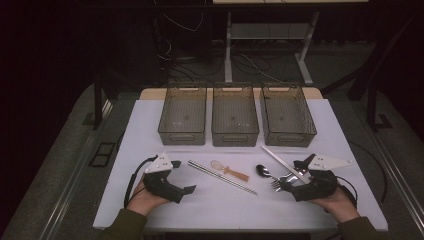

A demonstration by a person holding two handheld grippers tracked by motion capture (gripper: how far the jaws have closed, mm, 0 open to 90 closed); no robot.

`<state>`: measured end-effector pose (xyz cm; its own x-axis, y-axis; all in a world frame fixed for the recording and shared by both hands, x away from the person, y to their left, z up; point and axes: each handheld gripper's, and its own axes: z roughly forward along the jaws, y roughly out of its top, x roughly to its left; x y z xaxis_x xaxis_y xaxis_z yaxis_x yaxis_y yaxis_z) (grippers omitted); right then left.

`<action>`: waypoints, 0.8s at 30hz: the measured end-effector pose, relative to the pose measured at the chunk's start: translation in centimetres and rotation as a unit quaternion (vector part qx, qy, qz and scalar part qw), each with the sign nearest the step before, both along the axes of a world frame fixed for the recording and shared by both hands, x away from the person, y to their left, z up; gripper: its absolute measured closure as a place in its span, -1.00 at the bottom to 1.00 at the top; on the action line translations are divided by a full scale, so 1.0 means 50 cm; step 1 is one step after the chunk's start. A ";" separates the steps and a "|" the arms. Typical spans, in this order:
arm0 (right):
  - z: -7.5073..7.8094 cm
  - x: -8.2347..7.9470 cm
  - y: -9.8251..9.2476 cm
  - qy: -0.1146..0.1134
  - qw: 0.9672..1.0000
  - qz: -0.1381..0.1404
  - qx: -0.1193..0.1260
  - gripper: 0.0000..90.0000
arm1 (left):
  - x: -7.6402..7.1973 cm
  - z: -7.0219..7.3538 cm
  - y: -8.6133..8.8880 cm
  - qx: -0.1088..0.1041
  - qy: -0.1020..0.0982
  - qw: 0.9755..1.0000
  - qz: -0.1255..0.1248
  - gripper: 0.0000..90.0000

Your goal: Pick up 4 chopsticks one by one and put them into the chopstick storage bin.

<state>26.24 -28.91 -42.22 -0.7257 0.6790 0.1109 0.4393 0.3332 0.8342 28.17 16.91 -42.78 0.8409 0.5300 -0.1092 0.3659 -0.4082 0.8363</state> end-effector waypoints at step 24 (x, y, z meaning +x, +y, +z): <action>0.021 0.005 -0.028 0.022 1.000 -0.004 -0.020 -0.83 | -0.003 -0.002 -0.006 -0.001 0.004 1.000 -0.003 -1.00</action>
